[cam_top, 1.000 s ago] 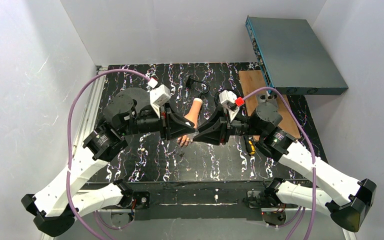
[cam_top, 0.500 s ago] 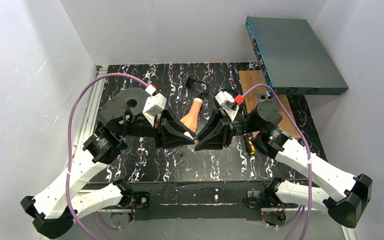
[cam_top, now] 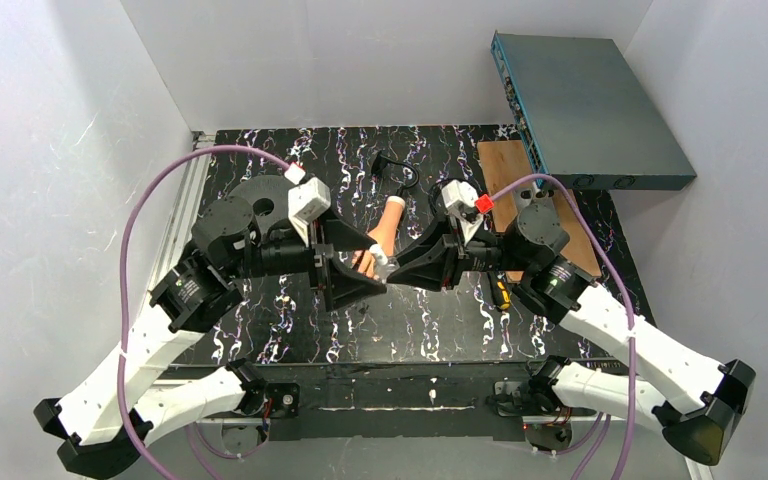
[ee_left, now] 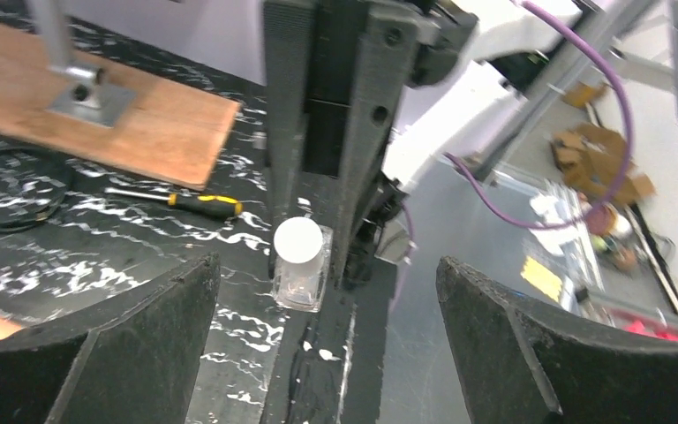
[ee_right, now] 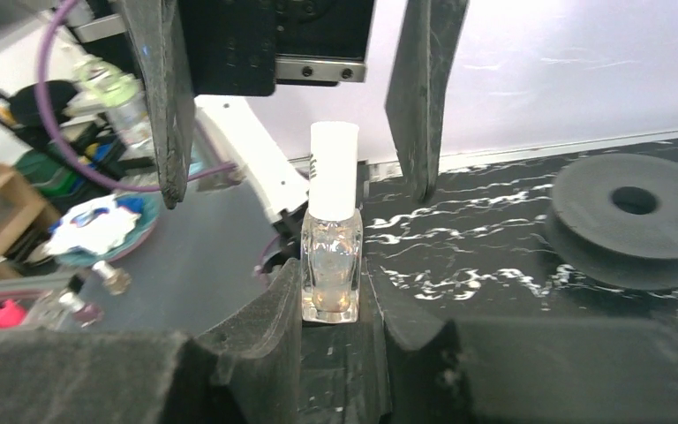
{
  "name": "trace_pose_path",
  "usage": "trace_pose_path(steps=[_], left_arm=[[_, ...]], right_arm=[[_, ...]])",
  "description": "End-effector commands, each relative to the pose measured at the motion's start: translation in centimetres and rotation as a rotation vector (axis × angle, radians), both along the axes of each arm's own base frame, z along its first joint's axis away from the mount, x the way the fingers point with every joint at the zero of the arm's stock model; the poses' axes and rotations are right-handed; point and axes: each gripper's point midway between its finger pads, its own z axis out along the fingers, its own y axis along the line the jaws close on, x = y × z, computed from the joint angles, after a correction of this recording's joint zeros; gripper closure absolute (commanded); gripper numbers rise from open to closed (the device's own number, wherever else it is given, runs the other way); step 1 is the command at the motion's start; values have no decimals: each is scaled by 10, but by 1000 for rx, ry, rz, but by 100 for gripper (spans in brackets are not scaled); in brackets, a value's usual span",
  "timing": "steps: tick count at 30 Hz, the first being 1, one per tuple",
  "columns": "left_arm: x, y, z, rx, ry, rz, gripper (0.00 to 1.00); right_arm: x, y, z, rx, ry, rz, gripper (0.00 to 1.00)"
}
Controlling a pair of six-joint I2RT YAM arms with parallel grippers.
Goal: Paint the nails
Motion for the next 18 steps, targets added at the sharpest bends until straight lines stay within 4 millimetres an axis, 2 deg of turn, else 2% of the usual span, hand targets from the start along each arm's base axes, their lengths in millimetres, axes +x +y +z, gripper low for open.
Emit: trace_pose_path(steps=[1,3,6,8,14,18], left_arm=[[36,12,6,47,42,249,12],[46,13,3,66,69,300,17],[56,13,-1,87,98,351,30],[58,12,-3,94,109,359,35],[63,5,-2,86,117,351,46],[65,2,1,56,107,351,49]], right_arm=[[31,-4,9,44,-68,-204,99],[40,-5,7,44,-74,-251,99],[43,-5,8,50,-88,-269,99],[45,-3,9,51,-95,-272,99],[47,1,10,46,-108,-258,99],[47,4,8,31,-106,-249,99]])
